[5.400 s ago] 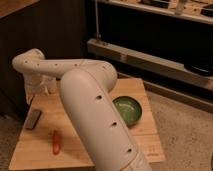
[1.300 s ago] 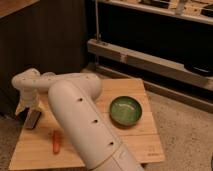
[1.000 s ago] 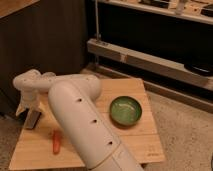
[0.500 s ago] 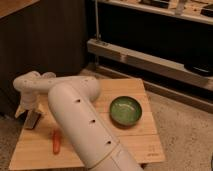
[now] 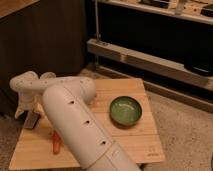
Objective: Place the eraser in the ceramic cup
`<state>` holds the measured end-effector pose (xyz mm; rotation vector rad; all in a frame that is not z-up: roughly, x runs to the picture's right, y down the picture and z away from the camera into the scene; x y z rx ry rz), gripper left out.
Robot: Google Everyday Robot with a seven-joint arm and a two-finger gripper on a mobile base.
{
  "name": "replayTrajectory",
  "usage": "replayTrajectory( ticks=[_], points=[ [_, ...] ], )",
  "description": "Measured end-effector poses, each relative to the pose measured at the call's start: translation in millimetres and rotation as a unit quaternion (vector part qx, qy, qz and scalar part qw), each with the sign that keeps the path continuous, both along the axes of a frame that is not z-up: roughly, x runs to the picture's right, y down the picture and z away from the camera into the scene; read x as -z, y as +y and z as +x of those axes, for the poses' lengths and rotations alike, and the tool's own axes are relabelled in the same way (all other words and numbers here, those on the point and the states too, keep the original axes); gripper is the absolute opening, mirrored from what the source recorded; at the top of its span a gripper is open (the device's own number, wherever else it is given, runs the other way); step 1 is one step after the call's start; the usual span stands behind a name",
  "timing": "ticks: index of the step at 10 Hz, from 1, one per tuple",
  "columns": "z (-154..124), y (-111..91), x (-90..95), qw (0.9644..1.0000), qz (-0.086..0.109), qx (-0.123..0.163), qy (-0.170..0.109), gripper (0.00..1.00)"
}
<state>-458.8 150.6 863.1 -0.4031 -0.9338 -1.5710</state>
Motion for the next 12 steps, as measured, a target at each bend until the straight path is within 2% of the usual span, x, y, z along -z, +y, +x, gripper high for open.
replayTrajectory(
  ticks=[5, 12],
  points=[
    [7.5, -1.6, -0.7, 0.9993, 0.002, 0.015, 0.034, 0.80],
    [6.1, 5.1, -5.2, 0.9983, -0.004, 0.025, 0.053, 0.80]
  ],
)
